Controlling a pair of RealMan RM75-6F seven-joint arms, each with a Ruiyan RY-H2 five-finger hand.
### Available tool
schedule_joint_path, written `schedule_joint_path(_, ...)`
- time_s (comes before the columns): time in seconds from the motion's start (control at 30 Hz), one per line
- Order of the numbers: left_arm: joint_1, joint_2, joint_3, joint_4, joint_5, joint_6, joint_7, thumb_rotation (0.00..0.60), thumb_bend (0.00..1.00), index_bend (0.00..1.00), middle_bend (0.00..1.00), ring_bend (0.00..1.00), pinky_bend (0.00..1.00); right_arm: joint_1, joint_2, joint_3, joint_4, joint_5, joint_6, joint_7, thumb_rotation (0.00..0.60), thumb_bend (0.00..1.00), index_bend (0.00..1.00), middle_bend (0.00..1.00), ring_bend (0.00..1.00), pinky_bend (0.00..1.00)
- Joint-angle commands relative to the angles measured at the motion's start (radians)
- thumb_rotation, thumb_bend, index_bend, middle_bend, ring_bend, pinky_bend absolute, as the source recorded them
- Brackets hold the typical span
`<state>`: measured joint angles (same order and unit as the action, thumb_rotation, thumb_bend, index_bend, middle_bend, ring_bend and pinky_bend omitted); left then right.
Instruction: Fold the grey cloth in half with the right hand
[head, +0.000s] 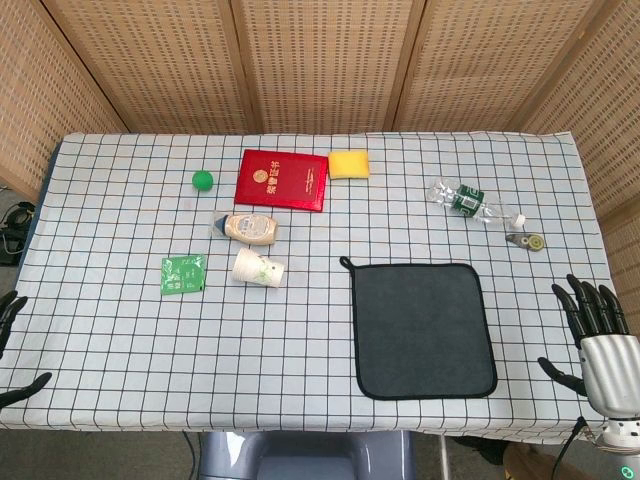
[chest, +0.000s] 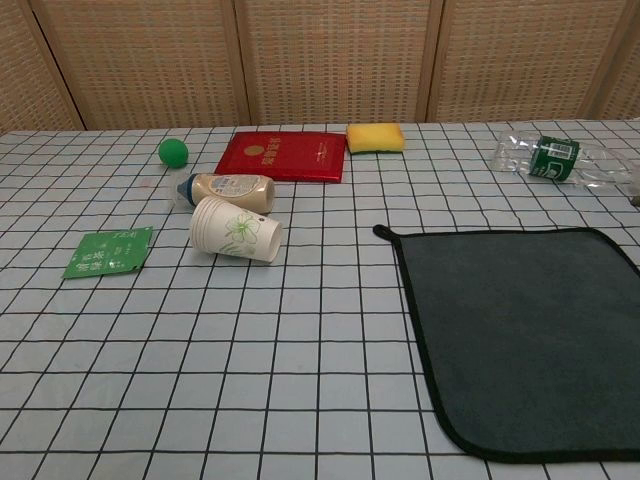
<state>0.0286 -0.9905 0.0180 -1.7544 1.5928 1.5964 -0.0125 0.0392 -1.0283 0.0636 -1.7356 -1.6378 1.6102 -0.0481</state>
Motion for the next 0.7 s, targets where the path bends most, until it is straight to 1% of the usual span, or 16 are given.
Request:
schedule_joint_path(0.03,0.0,-0.002,0.0,0.0,0.002,0.002,0.002,0.6,0.0,0.0,0.0,0.0,0.0,0.0,0.001,-0.001,-0.001,0.0,-0.001,0.0,0.6,0.0,0.01,0.0,0.0,0.0)
schedule_joint_path(0.23,-0.001,-0.005,0.0,0.0,0.0,-0.004,0.008,0.6,0.0,0.0,0.0,0.0,0.0,0.008,0.008,-0.018,-0.003,-0.007,-0.035,0.008,0.6,0.0,0.02,0.0,0.0,0.0)
schedule_joint_path(0.4,-0.009,-0.01,-0.004,0.002,-0.011,-0.02,0.014,0.6,0.0,0.0,0.0,0.0,0.0,0.072,0.024,-0.057,0.004,-0.059,-0.165,0.019,0.6,0.0,0.06,0.0,0.0,0.0)
schedule_joint_path(0.5,-0.013,-0.012,-0.007,0.0,-0.017,-0.026,0.024,0.6,0.0,0.0,0.0,0.0,0.0,0.123,0.014,-0.083,0.019,-0.104,-0.255,0.036,0.6,0.0,0.15,0.0,0.0,0.0)
schedule_joint_path(0.63,-0.018,-0.017,-0.012,-0.005,-0.031,-0.036,0.042,0.6,0.0,0.0,0.0,0.0,0.0,0.186,-0.012,-0.125,0.031,-0.15,-0.367,0.107,0.6,0.0,0.34,0.0,0.0,0.0)
schedule_joint_path(0.7,-0.021,-0.02,-0.014,-0.005,-0.039,-0.044,0.05,0.6,0.0,0.0,0.0,0.0,0.0,0.205,-0.041,-0.134,0.053,-0.164,-0.401,0.101,0.6,0.04,0.4,0.0,0.0,0.0)
